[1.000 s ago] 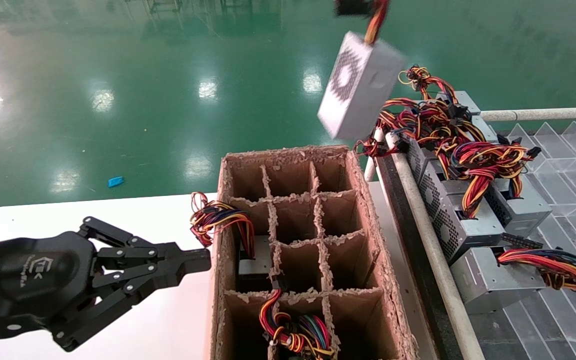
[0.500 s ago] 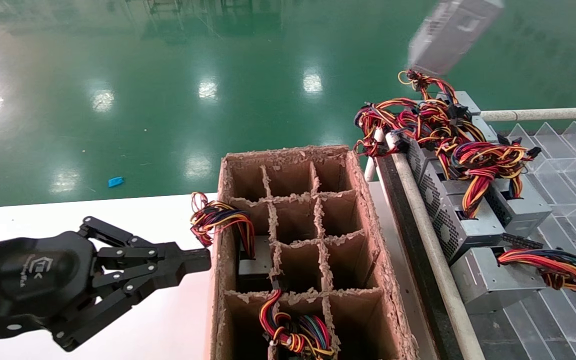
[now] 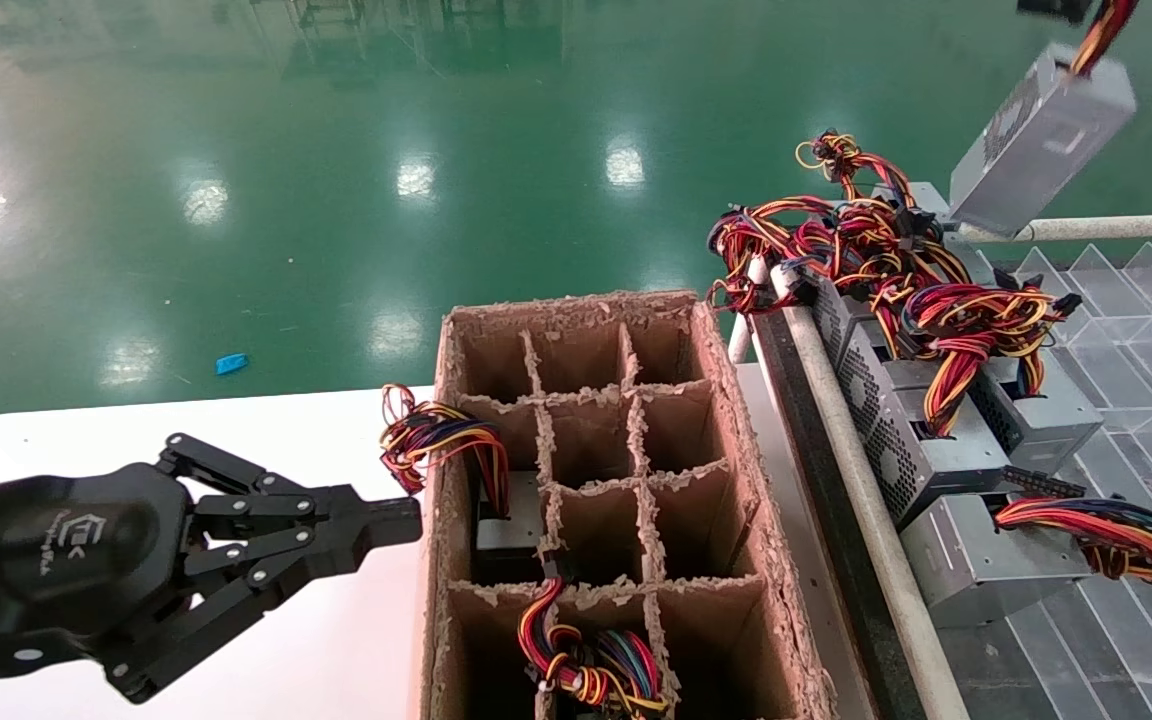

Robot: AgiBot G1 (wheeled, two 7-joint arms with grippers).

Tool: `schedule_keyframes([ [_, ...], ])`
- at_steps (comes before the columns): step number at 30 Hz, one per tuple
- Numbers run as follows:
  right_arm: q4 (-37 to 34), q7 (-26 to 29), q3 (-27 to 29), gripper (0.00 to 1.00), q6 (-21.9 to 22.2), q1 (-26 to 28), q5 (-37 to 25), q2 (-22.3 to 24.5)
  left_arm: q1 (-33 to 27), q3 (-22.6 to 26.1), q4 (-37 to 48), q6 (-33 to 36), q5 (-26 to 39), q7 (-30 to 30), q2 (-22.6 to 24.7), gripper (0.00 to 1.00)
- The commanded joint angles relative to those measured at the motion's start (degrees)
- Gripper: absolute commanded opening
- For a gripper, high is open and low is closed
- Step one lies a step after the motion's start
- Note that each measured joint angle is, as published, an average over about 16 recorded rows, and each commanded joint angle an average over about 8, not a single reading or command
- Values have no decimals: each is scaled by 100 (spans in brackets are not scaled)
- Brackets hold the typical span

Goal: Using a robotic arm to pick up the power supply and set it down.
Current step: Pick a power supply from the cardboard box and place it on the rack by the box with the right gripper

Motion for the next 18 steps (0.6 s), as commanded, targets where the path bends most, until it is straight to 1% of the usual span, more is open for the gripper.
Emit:
schedule_keyframes([
  [1,-53,27,-30,0,13,-86,-42,3,0,0,0,0,0,0,0,0],
  [9,-134,-22,-115,0,482,-173,-163,22,0,0,0,0,0,0,0,0],
  [14,-157,9,-118,0,544,-212,-168,95,0,0,0,0,0,0,0,0],
  [18,-150,3,-107,0,557,-349,-154,163,0,0,0,0,0,0,0,0],
])
